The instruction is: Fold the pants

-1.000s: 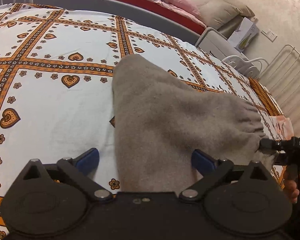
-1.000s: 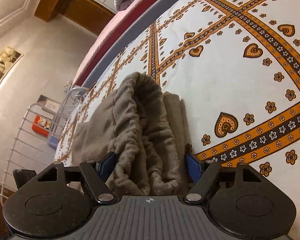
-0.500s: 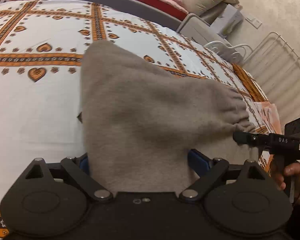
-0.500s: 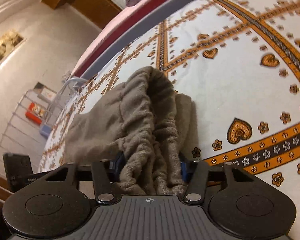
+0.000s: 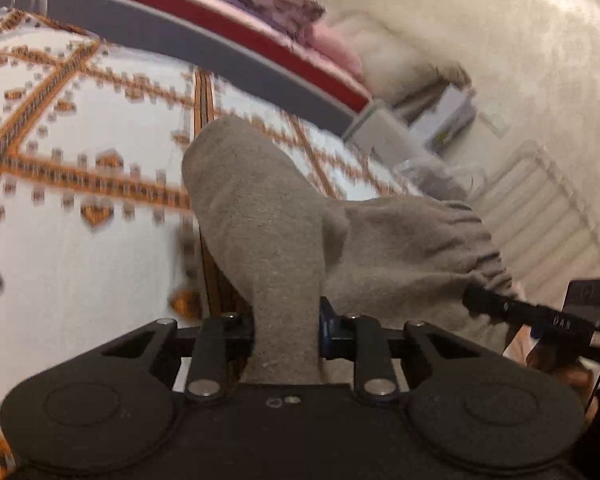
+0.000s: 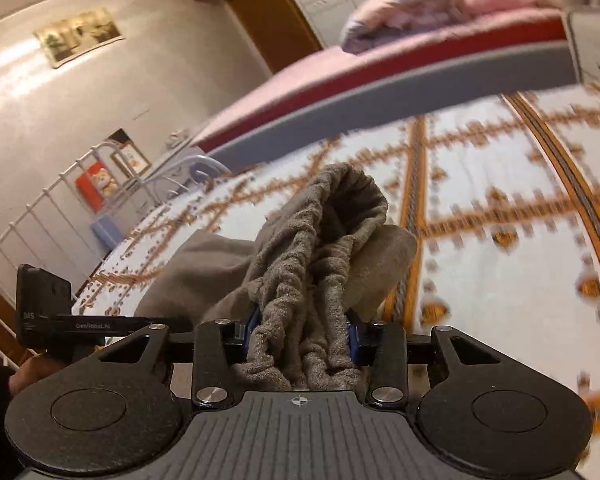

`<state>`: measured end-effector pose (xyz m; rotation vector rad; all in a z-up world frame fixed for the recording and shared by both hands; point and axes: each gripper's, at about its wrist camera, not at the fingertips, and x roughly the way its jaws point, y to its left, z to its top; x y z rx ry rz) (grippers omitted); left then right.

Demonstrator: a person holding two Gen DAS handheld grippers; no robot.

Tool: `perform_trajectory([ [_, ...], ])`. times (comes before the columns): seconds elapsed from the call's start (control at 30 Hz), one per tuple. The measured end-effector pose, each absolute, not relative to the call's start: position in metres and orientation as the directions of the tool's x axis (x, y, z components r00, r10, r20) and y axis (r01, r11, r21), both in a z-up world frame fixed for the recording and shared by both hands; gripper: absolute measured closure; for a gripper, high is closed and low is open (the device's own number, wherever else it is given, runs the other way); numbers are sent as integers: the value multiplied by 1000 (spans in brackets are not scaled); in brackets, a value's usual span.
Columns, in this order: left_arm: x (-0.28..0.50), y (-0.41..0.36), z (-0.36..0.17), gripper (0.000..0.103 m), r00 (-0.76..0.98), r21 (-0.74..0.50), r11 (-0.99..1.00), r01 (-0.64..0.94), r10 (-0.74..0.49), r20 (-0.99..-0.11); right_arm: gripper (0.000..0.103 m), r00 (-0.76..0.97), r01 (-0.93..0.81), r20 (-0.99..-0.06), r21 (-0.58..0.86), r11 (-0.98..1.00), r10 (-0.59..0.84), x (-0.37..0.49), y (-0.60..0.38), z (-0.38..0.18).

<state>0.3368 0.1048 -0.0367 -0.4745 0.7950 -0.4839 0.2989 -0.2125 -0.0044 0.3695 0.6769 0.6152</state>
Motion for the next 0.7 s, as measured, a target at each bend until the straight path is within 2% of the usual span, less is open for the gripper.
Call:
perform_trajectory([
  [0.07, 358, 108, -30, 88, 629, -572, 787, 230, -569, -530, 63, 625, -417, -445, 505, 756, 642, 321, -211, 5],
  [0.23, 430, 104, -24, 88, 650, -536, 810, 236, -542, -533, 63, 655, -415, -419, 495, 763, 628, 389, -206, 22],
  [0.27, 444, 101, -27, 86, 652, -529, 816, 232, -534, -538, 63, 658, -406, -423, 498, 766, 623, 405, -207, 22],
  [0.3, 454, 97, -32, 80, 656, -505, 833, 228, -514, -552, 62, 661, -387, -432, 505, 771, 614, 420, -208, 19],
  [0.33, 461, 91, -39, 58, 670, -443, 872, 207, -457, -586, 59, 664, -361, -448, 509, 781, 599, 435, -210, 12],
  [0.37, 467, 83, -51, 18, 684, -319, 938, 137, -322, -654, 48, 663, -327, -479, 506, 798, 576, 451, -211, 0],
  [0.4, 469, 75, -62, 5, 684, -175, 982, 67, -173, -708, 33, 655, -287, -531, 484, 827, 538, 465, -214, -15],
  [0.43, 464, 73, -71, 6, 703, -133, 987, 91, -158, -693, 30, 647, -210, -613, 428, 879, 453, 478, -216, -33],
  [0.47, 457, 78, -77, 5, 726, -154, 983, 104, -181, -663, 22, 626, -146, -681, 375, 915, 380, 486, -221, -52],
  [0.5, 454, 83, -80, 5, 730, -182, 978, 98, -195, -655, 17, 635, -145, -646, 440, 886, 425, 485, -232, -62],
  [0.53, 451, 87, -79, 5, 733, -198, 975, 101, -207, -648, 16, 643, -158, -613, 480, 863, 459, 484, -238, -65],
  [0.7, 424, 104, -48, 7, 764, -198, 979, 54, -168, -623, 16, 722, -183, -529, 475, 861, 445, 452, -250, -43],
])
